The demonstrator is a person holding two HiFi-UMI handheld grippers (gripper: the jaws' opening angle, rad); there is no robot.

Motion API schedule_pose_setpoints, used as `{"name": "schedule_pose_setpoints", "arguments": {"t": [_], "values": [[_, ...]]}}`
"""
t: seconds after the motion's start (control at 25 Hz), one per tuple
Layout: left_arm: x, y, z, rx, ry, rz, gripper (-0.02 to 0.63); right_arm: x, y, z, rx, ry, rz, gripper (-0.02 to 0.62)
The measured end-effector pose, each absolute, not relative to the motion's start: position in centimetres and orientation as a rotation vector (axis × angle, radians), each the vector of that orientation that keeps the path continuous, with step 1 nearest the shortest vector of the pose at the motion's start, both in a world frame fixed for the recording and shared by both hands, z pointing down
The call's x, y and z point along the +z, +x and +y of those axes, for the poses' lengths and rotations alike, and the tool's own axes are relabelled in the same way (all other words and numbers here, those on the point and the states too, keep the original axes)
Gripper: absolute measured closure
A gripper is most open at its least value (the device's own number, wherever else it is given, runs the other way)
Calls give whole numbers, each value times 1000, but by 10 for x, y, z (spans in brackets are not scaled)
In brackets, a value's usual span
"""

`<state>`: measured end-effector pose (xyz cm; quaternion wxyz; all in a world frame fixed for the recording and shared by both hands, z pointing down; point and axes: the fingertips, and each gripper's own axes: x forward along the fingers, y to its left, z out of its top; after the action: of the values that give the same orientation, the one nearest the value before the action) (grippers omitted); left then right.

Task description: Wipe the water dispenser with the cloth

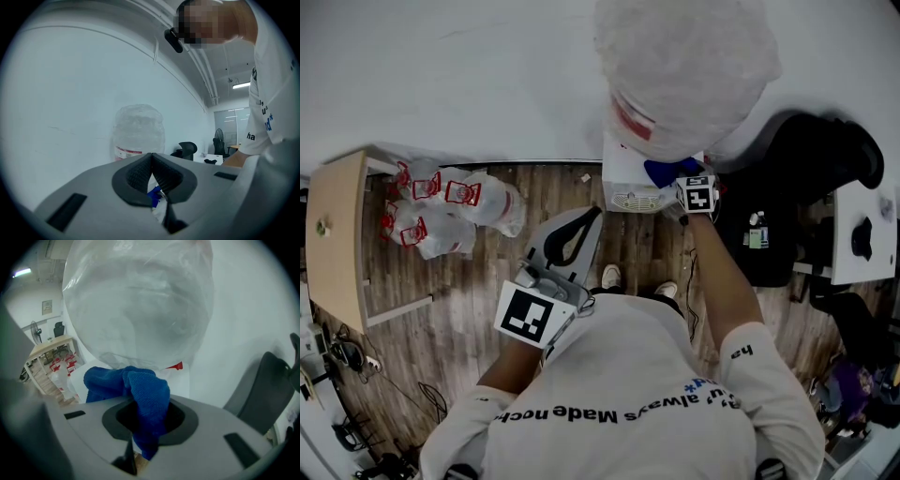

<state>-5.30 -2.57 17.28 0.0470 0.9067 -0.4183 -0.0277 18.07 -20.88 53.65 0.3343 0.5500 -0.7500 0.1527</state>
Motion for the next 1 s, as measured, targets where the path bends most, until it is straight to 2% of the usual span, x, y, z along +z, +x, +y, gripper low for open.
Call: {"name": "schedule_pose_setpoints", "arguments": {"t": [0.8,1.0], "values": [[168,-40,-11,-97,2794,-1239,588,541,179,-157,368,1401,-1985,528],[169,-41,-12,-98,2792,-1248,588,543,186,-149,460,1418,-2039,514]]}}
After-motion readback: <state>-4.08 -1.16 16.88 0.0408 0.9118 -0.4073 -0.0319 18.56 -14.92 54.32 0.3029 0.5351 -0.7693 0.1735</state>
